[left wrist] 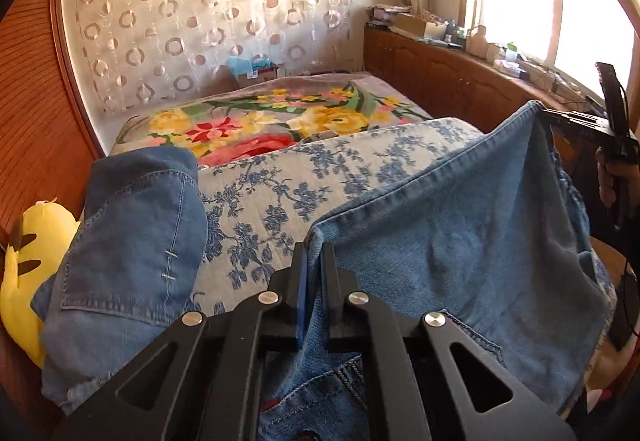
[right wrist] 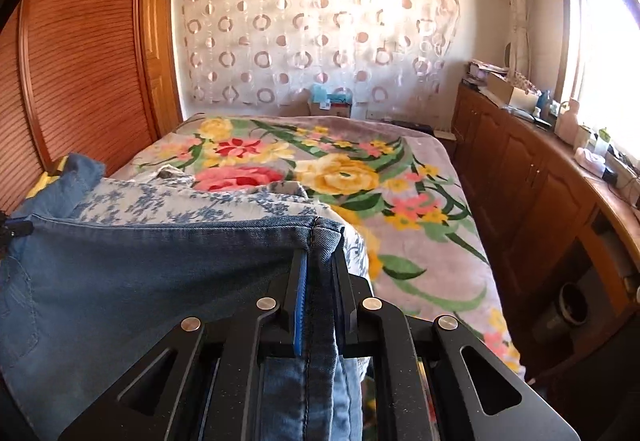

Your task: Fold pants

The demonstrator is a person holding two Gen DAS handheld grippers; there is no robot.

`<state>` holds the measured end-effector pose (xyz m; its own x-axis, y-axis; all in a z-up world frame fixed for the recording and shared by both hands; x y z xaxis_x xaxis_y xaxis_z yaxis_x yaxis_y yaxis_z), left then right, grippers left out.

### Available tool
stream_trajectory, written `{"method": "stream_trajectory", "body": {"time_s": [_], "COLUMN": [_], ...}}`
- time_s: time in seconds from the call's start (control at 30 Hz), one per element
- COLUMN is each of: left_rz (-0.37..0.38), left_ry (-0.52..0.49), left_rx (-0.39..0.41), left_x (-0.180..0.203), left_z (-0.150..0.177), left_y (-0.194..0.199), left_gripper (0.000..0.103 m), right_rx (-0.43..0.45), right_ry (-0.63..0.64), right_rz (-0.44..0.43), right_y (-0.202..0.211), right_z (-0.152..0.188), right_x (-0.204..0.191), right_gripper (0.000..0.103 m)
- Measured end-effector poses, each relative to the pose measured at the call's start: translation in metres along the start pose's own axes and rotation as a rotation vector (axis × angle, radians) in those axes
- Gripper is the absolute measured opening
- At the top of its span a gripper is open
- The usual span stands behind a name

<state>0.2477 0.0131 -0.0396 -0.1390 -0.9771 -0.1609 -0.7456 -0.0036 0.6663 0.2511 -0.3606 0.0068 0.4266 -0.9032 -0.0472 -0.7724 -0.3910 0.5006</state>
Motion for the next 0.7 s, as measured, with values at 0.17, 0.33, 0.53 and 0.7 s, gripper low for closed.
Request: {"method": "stream_trajectory", "body": {"time_s": [0.17,0.33,0.53,0.7], "left_rz": [0.019,0.018,0.074,0.107], "left_ry": [0.003,0.018,0.049,0.036], "left_rx": [-0.014,0.017,0.072,0.084], "left_x": [0.001,0.001,0.007,0.024], "left_z": [0.004,0.006,0.006,0.013], "left_y": [-0.004,0.012,0.036,0.053], "left_gripper": [0.008,0.027,0.083,0.084], "right_rx": [-0.09,-0.087,-0.079,-0.07], "right_ry": [-0.042,-0.069,-0.071,-0.111], "right_rz": [0.007,-0.007,-0.017,-0.031], "right_y": [-0.029,-0.011,0.024,0.055], "right_z": [0.017,0.043,0.065,0.086], "right_x": [0.001,-0.002,-0.014,-0.018], "right_gripper": [0.021,0.041,0.046,0.048]}}
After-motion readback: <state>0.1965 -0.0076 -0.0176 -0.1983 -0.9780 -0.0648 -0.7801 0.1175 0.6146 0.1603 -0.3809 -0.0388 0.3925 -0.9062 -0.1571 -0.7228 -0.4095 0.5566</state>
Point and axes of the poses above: each gripper's, at about its wrist camera, not at the fingertips, and y roughly against the way its jaws point, x to its right, z to its underside, the point moved 2 cm from there along -y, roughly the way its jaws point, and after that the axes turned 14 degrees about -z, right-handed, at the moved point
